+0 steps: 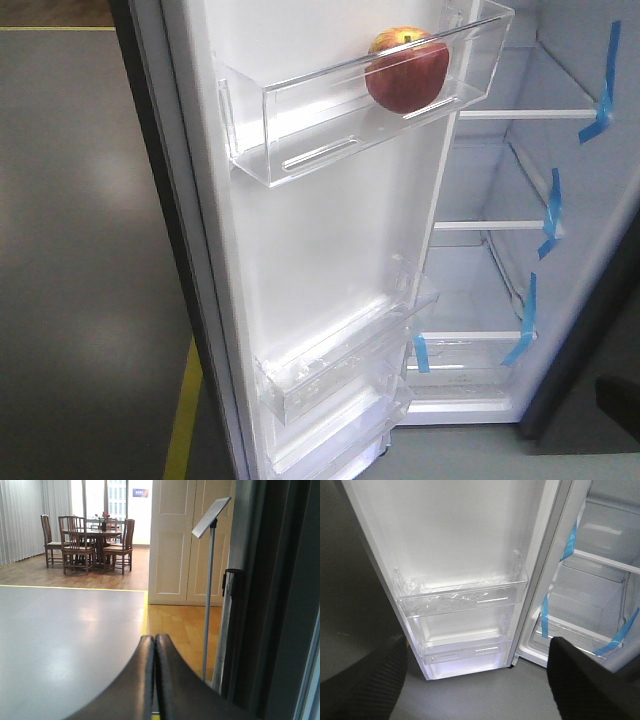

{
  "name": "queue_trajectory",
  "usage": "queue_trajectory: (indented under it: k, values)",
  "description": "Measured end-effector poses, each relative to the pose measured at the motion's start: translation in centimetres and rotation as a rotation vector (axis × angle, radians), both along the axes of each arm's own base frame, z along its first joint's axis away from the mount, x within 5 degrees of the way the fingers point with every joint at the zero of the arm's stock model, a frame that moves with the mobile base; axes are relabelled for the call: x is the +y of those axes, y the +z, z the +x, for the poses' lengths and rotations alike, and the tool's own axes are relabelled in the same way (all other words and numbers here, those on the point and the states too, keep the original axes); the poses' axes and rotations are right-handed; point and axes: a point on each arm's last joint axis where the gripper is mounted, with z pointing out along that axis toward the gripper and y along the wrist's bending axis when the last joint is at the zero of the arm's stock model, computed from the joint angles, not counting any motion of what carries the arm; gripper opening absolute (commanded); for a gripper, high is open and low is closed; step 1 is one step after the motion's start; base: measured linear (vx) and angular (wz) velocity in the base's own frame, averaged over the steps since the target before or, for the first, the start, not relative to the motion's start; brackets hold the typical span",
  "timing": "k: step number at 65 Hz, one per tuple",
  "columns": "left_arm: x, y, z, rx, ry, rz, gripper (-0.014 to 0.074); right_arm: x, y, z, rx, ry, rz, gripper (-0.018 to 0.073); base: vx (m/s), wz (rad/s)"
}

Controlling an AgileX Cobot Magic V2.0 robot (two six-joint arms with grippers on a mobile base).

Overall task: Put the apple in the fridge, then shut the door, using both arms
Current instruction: 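Open the right gripper and withdraw it from the door bin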

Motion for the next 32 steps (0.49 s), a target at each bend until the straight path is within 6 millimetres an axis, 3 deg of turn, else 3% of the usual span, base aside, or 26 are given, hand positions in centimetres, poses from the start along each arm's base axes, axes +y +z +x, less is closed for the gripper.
queue_trajectory:
  k: [32]
  values:
    - [0.00,0.00,0.00,0.000,0.000,0.000,-0.0006,-0.14,-0.57,-0.61,0.035,-0.004,0.011,0.0519,0.00,0.00]
